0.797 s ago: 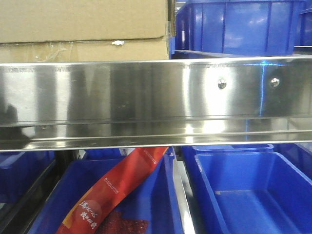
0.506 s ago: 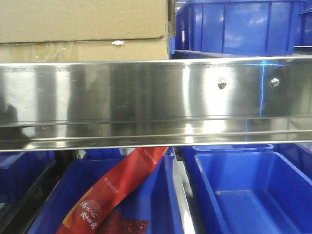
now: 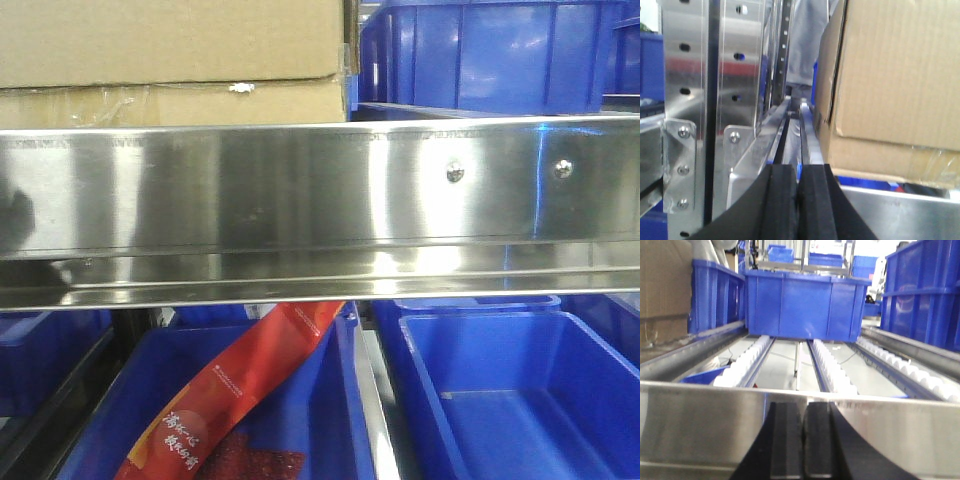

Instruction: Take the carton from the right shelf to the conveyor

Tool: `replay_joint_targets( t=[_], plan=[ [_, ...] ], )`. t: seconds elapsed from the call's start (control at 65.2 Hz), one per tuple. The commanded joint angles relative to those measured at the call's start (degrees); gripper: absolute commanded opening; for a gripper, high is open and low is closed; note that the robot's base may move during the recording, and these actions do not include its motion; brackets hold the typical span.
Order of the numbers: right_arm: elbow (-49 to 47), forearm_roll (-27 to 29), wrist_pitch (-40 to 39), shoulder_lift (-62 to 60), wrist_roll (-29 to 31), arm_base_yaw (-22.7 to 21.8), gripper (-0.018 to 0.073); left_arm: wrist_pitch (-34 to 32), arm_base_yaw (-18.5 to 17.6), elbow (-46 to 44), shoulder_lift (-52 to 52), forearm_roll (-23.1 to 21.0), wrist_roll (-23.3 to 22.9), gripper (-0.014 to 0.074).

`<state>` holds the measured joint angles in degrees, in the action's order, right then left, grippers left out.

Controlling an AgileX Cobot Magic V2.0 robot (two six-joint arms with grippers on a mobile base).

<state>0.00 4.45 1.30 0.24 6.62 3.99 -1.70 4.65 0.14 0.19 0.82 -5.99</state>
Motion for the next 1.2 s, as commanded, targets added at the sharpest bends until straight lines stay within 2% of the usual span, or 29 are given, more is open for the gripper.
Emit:
replay_joint_targets(
  t=[0.0,0.107,0.184,0.261,0.383,0.445,0.506,0.629,0.69,0.782,0.874,0.935,0.966,1.089,1.181],
  plan=[
    [0.00,-0.59,-4.75,-0.24,0.38,0.05,-0.0069,-2.00,0.16,-0.14,-0.19,-0.24,0.20,0.0015],
    [0.00,-0.25,-9.88,-0.24,0.38,0.05,-0.0069,-4.66,0.16,-0.14,-0.19,-0.35,0.20,0.0015],
    [-0.50,1.77,-11.07,-0.24,0.38,0.05,-0.0069,-3.22,0.16,-2.30,-0.19,-0.20,0.20,0.0015],
    [-5.85,3.24,-4.73,-0.24,0.38,0.05,-0.0069,2.81,0.16,-7.32,-0.19,0.92,0.20,0.0015],
    [-17.31,3.36,8.59,0.88,0.38,0.05,-0.0034,11.67,0.16,-18.78,2.03,6.22,0.20,0.0031],
    [-21.76,3.48,11.26,3.16,0.38,0.05,0.0055,15.40,0.16,-24.44,5.08,7.26,0.20,0.0093],
    [-26.51,4.85,11.54,7.07,0.38,0.05,0.0218,18.39,-0.12,-30.25,8.77,7.23,0.20,0.0195],
    [-31.71,5.32,11.46,14.24,0.38,0.05,0.0475,19.52,-1.60,-36.15,16.11,7.31,0.20,0.0391],
    [-33.22,5.32,11.44,17.83,0.38,0.05,0.0566,19.79,-2.20,-38.58,20.46,7.31,0.20,0.0465],
    [-36.48,5.47,11.97,23.14,0.38,0.19,0.0557,20.88,-4.16,-42.52,25.67,7.31,0.20,0.0512],
    [-40.91,5.73,13.36,28.28,0.38,1.25,0.0557,23.28,-8.01,-47.92,30.70,7.31,0.91,0.0502],
    [-45.58,6.02,15.71,31.96,0.38,3.17,0.0557,26.12,-11.72,-52.47,34.54,7.31,3.73,0.0489],
    [-48.07,6.48,16.96,34.07,0.38,4.66,0.0557,28.09,-13.62,-55.24,36.85,7.31,4.90,0.0482],
    [-57.90,7.07,20.92,43.01,0.38,12.36,0.0557,35.70,-19.66,-67.03,46.81,7.31,4.91,0.0472],
    [-65.76,7.07,24.64,50.00,0.38,17.99,0.0557,41.09,-21.51,-74.29,53.15,7.20,4.91,0.0472]
  ],
)
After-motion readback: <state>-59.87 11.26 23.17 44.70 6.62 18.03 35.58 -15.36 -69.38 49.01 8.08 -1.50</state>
